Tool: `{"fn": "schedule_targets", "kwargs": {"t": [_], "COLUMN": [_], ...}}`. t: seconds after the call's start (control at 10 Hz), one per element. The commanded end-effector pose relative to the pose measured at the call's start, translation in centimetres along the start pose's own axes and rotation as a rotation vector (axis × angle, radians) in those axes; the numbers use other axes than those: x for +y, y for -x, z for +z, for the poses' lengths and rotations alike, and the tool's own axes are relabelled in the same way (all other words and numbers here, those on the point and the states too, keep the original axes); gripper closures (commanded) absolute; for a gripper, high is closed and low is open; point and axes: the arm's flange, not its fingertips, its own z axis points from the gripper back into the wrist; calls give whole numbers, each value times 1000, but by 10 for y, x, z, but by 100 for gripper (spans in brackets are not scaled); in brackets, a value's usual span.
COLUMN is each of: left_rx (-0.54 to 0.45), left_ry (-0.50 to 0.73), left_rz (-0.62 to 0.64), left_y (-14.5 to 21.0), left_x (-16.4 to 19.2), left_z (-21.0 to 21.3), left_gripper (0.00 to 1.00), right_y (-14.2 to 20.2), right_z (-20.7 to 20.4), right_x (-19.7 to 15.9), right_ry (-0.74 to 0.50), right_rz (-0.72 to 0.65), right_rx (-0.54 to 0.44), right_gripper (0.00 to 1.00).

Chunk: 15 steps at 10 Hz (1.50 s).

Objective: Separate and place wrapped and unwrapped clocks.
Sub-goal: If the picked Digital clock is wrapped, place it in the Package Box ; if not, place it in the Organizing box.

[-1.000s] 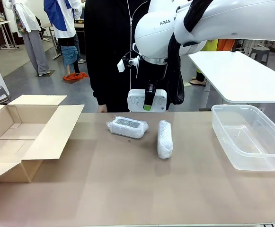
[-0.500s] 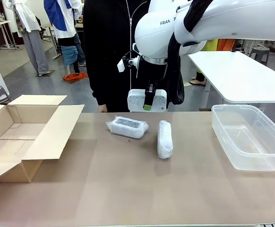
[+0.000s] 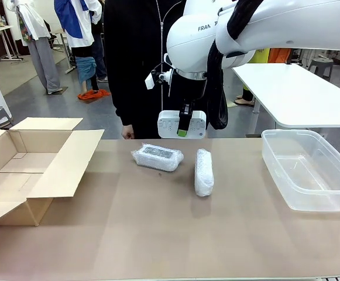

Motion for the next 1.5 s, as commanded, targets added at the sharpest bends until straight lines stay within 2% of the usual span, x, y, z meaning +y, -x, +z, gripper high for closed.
{"fn": "schedule_targets", "kwargs": {"t": [0.0,0.3,0.6,1.0,1.1,1.2,1.4], "left_rx": [-11,-11,-11,-11,-11,-11,-11], "left_ry": [11,11,11,11,11,11,11], "left_rz": [-15,-15,-15,-15,-15,-15,-15], "left_y": [2,2,2,2,2,2,2], "left_x": [1,1,1,1,1,1,1], "left_z": [1,1,1,1,1,1,1], "left_gripper": [0,0,0,0,0,0,0], "right_y": [8,39,79,170,189,189,245], "right_z": [6,22,24,37,38,-2,-1], "right_x": [-10,-45,-87,-155,-162,-123,-130], "right_ry": [36,88,75,83,81,86,79], "right_rz": [-98,-442,-728,-1014,-1074,-1131,-1202], "right_rx": [-15,-25,-36,-40,-40,-34,-52], "right_gripper": [48,48,48,48,48,48,48]}}
